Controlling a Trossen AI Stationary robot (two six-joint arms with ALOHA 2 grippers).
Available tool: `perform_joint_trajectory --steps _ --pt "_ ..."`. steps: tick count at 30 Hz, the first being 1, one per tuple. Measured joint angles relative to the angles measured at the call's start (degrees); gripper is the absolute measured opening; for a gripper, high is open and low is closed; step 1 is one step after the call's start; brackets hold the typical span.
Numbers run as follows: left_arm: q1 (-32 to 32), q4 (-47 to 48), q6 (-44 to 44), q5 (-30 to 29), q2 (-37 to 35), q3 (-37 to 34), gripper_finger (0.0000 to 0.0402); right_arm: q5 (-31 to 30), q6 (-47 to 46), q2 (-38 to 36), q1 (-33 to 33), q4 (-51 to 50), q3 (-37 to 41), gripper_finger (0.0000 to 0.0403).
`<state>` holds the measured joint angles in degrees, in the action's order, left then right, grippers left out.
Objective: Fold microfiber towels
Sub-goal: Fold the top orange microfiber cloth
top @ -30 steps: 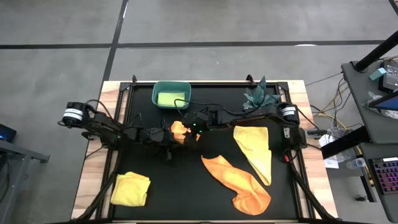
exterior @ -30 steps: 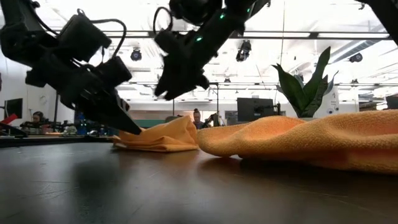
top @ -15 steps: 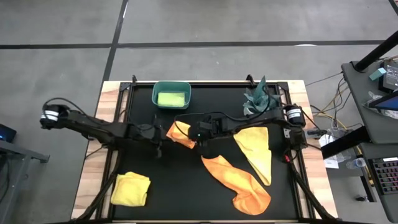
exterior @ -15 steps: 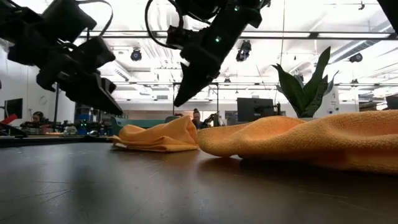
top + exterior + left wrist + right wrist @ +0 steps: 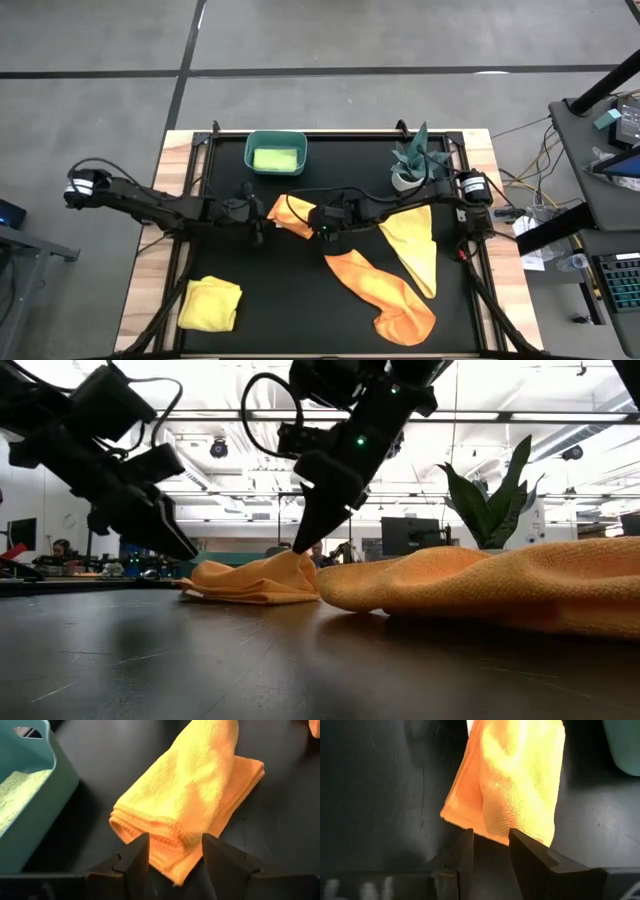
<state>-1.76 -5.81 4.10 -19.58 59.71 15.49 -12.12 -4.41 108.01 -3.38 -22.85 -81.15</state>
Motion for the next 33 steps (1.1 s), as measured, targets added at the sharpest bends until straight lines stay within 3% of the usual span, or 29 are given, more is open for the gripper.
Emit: perform_joint_trajectory --steps 14,25,29,33 --pt "0.94 -8.92 2.96 0.27 13.01 -0.11 0.0169 -0.09 -4.75 0.00 0.03 9.64 5.41 0.0110" --pt "0.94 -10.23 2.37 1.30 11.65 -0.11 0.0163 -0.15 -3.74 1.08 0.42 15.50 6.58 0.0099" --pt "0.94 -10.45 1.50 1.86 11.29 -0.10 0.0121 -0.13 -2.40 2.28 0.39 17.28 6.61 0.0058" --pt "0.94 -10.19 1.23 1.95 11.38 -0.09 0.0048 -0.07 -1.07 2.69 0.34 17.67 6.61 0.0015"
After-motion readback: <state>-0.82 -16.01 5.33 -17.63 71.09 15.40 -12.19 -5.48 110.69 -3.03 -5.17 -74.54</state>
